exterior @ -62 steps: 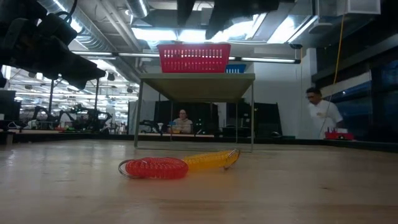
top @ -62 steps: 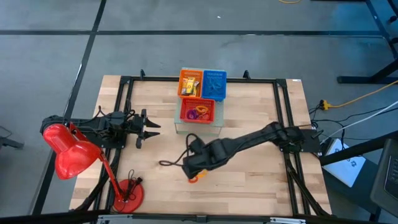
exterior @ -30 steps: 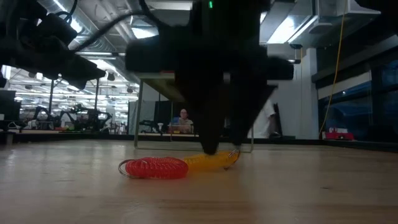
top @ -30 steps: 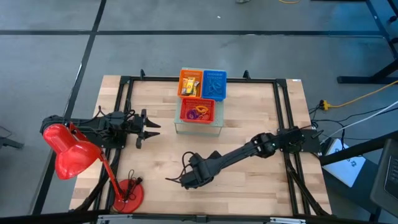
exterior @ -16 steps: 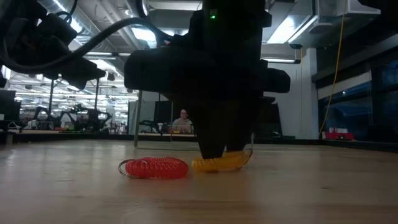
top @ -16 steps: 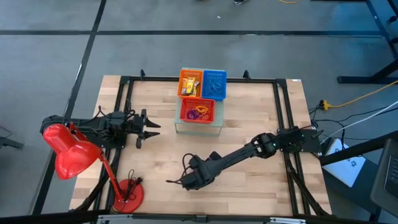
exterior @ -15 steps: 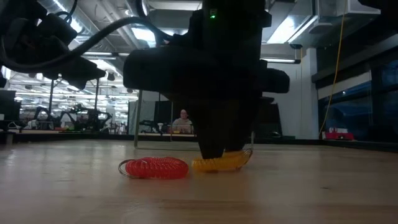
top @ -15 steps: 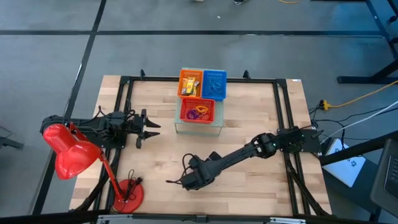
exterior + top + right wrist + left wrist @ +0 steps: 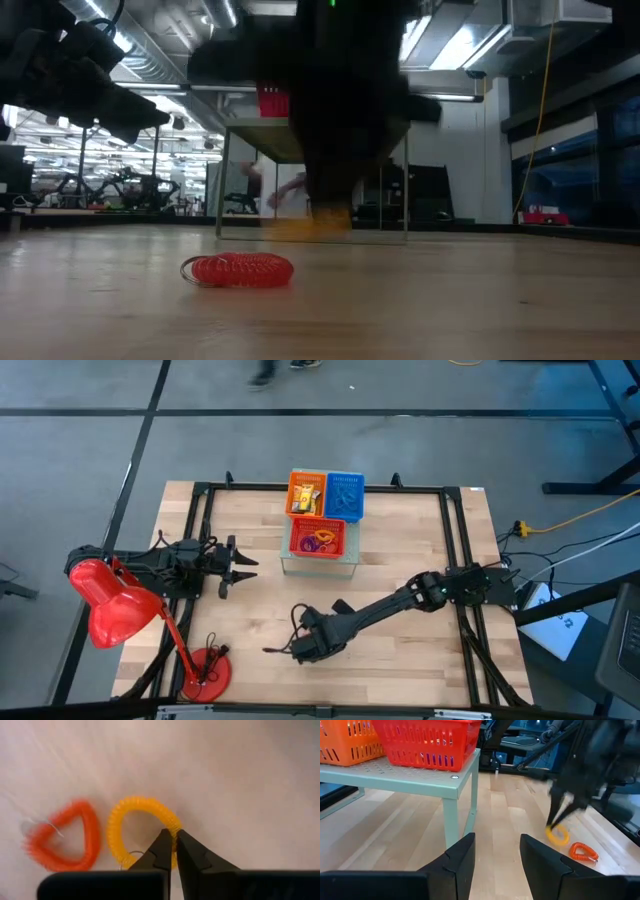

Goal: Pick & Place Office Desk Supplies
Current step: Put the yellow spring keychain into the red bin

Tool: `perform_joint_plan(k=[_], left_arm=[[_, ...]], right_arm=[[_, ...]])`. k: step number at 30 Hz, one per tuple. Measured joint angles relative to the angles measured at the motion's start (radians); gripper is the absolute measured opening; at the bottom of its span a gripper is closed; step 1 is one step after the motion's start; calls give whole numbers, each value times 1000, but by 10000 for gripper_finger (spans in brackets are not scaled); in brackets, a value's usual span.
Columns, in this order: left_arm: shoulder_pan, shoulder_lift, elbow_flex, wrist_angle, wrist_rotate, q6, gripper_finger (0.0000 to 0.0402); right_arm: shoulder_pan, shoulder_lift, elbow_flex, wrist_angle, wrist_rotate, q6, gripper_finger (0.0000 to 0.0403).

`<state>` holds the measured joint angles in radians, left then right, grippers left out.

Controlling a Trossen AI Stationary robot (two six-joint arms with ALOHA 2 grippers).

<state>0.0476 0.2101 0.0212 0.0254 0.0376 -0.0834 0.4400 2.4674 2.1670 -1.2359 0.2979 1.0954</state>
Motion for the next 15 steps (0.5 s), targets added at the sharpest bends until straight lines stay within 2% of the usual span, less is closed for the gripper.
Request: perform_joint_plan(k=[6, 9, 12, 15], left_arm=[[0, 0, 0, 0, 0, 0, 150], [0, 0, 0, 0, 0, 0, 150], [0, 0, 0, 0, 0, 0, 150], [0, 0, 0, 0, 0, 0, 150]], right_arm=[[4, -199, 2, 2, 149, 4, 10], [-7, -327, 3, 28, 260, -6, 10], [-36, -449, 5, 39, 357, -31, 9], [-90, -544, 4, 39, 405, -62, 8]])
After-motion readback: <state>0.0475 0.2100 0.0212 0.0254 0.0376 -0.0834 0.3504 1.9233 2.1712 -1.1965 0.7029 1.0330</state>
